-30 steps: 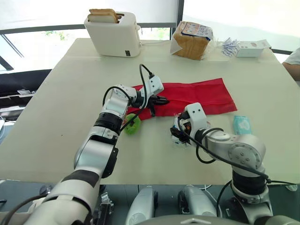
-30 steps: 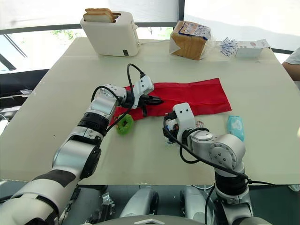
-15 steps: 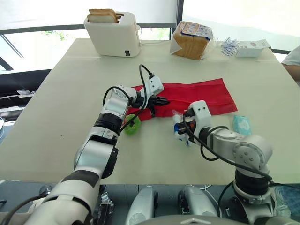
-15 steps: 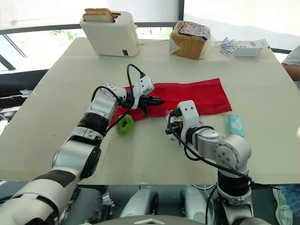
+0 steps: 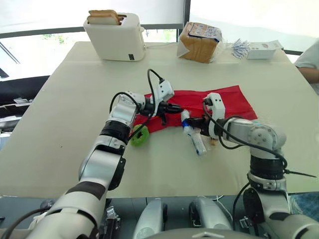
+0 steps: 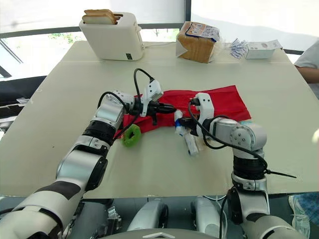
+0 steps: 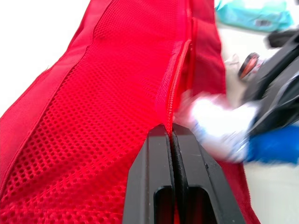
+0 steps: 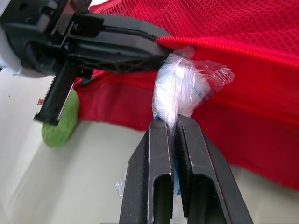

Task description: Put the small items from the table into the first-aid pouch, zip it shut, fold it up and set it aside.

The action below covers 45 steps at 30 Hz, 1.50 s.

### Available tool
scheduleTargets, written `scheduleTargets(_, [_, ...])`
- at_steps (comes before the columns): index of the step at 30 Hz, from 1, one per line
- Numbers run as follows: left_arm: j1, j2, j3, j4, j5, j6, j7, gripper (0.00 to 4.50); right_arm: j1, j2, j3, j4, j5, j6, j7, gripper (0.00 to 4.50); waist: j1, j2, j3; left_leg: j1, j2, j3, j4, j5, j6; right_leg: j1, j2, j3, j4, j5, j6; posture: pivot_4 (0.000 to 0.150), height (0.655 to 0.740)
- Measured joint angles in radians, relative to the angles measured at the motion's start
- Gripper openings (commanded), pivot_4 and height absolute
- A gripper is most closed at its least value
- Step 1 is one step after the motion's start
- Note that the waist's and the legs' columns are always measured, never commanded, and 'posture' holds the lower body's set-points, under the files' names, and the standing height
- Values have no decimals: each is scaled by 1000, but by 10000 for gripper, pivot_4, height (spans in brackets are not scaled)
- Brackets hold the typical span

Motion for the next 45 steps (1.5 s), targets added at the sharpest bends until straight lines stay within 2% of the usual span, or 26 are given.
scheduleTargets(14, [28,13,-5,-4,-5,-41,-35,0,-202,-13,106,523,-185,-399,234,346,-1,0,0,0,0,1,0,0,0,-1,0,1,1,0,0,1500,7400])
scheduleTargets(15, [28,13,-5,-4,-5,-43,-34,0,-205,-16,115,537,-193,-420,251,5369,-1,0,0,0,0,1,0,0,0,-1,0,1,1,0,0,1500,7400])
scheduleTargets(17, [29,15,-6,-4,-3,-46,-31,0,-201,-38,138,539,-214,-446,301,9514,0,0,0,0,0,1,0,0,0,-1,0,1,1,0,0,1500,7400])
scheduleTargets(18, [29,16,-7,-4,-2,-47,-30,0,-196,-45,138,534,-214,-445,312,15336,0,0,0,0,0,1,0,0,0,-1,0,1,1,0,0,1500,7400])
scheduleTargets(19, [29,17,-10,-4,1,-47,-30,0,-175,-62,137,502,-210,-426,330,18099,0,0,0,0,0,1,0,0,0,-2,0,1,1,0,0,1500,7400])
scheduleTargets(25, [33,24,-17,-1,10,-48,-25,0,-75,-162,124,138,-99,-243,378,18099,1,1,0,-9,0,1,1,0,0,-10,-1,1,2,0,0,1500,7400])
scheduleTargets(28, [33,21,-24,0,10,-49,-25,0,-31,-204,130,15,-85,-224,391,18099,3,1,0,-12,0,0,2,0,0,-13,-1,0,3,0,0,1500,7400])
scheduleTargets(33, [33,21,-24,0,10,-48,-27,0,73,-274,259,-63,-168,-271,387,18099,3,1,0,-13,0,0,3,0,0,-14,-1,0,2,0,0,1500,7400])
scheduleTargets(37, [33,21,-25,0,10,-46,-29,0,90,-268,350,-61,-256,-346,363,18099,2,1,0,-13,0,0,3,1,0,-14,-1,0,3,0,0,1500,7400])
scheduleTargets(41, [33,21,-28,-3,10,-45,-32,0,73,-229,369,6,-315,-412,336,18099,3,1,0,-13,0,0,3,1,-1,-14,-1,0,3,0,0,1500,7400])
scheduleTargets(44, [34,24,-31,-6,10,-45,-38,0,40,-196,373,104,-362,-484,322,8557,1,1,0,-13,0,1,3,1,-1,-14,-1,0,3,0,0,1500,7400])
scheduleTargets(45, [34,24,-32,-7,10,-47,-38,0,25,-186,372,136,-377,-507,319,3150,1,1,0,-13,0,1,3,1,-1,-14,-1,0,3,0,0,1500,7400])
